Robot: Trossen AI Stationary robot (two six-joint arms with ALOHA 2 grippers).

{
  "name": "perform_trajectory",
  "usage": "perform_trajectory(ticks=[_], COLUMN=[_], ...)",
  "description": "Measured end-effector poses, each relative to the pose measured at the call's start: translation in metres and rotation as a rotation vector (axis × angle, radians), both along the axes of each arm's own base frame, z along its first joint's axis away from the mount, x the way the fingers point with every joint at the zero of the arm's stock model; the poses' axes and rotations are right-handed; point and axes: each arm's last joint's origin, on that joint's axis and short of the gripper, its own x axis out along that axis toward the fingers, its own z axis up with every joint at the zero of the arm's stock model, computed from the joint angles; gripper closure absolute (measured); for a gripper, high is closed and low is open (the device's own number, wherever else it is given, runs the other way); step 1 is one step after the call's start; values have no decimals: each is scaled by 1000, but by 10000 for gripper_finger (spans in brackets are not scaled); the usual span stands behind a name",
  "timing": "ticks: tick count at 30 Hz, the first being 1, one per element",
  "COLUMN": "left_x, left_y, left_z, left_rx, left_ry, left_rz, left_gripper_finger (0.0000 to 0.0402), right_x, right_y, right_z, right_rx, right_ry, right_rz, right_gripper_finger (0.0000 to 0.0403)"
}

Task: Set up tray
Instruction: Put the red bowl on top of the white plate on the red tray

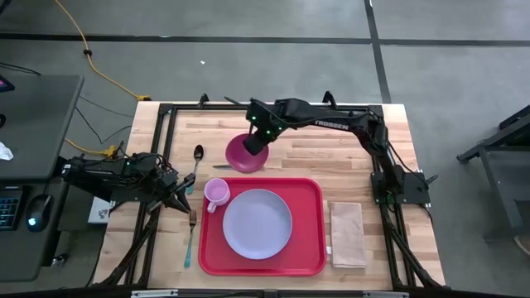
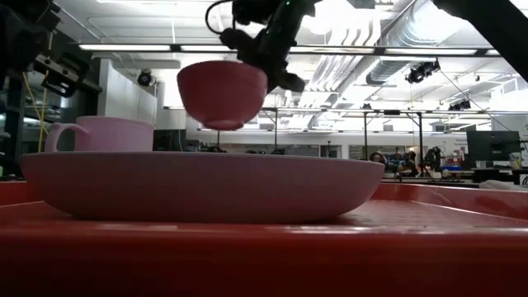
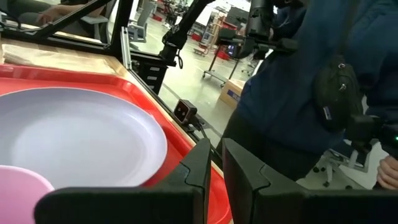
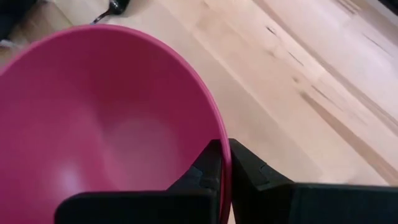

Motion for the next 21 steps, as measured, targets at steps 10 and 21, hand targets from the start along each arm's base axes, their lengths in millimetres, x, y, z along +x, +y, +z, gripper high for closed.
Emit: perform_trajectory(ticks=[10, 21], left_x=[0, 0], left_y=[0, 0], left_z=[0, 0], left_rx=[0, -1], left_ry=[1, 1], left_rz=[-3, -16], left_gripper_finger=[328, 328], right_x=[-15, -14], right_y=[30, 73], right_z=[21, 21], right_rx=[13, 14], right_ry=[29, 65], right_rz=[-25, -20], right_gripper_finger=[403, 403])
